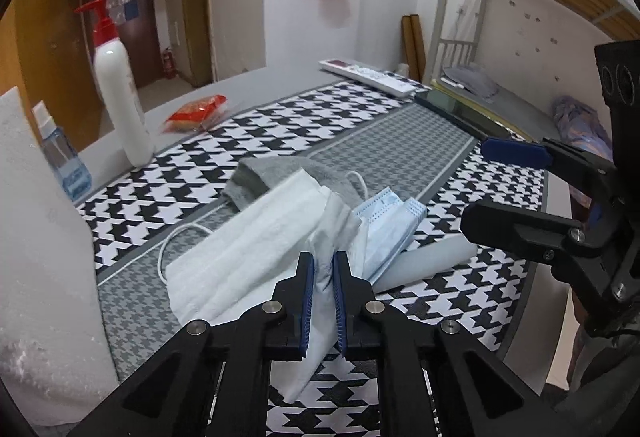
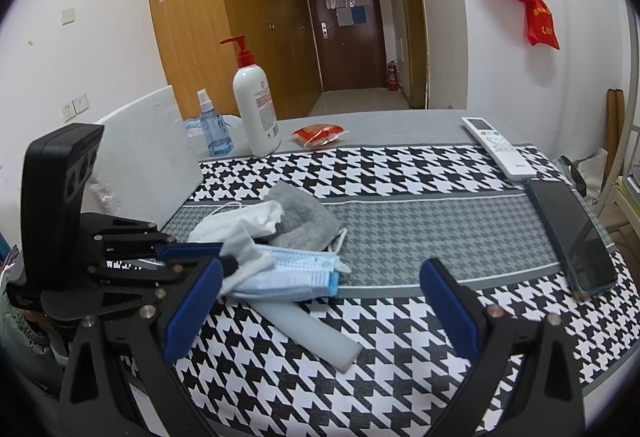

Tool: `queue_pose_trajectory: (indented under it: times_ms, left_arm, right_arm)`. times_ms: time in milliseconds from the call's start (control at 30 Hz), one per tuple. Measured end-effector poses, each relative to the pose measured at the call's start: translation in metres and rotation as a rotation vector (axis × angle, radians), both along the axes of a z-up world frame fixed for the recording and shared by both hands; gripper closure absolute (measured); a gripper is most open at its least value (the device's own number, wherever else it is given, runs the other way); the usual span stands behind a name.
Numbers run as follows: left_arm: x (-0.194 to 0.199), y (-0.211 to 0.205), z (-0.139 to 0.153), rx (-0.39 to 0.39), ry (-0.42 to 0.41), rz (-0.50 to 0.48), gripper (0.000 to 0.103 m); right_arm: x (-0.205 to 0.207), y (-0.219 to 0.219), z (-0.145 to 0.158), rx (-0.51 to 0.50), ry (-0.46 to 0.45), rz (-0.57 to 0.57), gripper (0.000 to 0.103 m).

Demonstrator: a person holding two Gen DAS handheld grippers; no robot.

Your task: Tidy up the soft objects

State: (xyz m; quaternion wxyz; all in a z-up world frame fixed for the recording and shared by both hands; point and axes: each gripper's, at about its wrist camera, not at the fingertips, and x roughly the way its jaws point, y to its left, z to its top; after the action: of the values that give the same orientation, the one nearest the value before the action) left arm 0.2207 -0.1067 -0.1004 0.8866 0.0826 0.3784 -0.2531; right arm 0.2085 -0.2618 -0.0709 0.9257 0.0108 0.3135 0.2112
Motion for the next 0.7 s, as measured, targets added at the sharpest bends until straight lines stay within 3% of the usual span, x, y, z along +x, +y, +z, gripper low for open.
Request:
queue_pose_trajectory:
  times_ms: [333,700]
  left_arm:
    - [-0.017,0.011,0.017,-0.064,-0.034,-0.006,0.093]
    - [-0.025,0.027,0.028,-0.072,-0.061,0.042,0.093]
  right_arm:
    - [-0.004,0.007,0.003,-0.013,-0.010,0.016,0.002]
    - [-0.004,0.021,-0.004,-0.033,0.017,0.077,0.002]
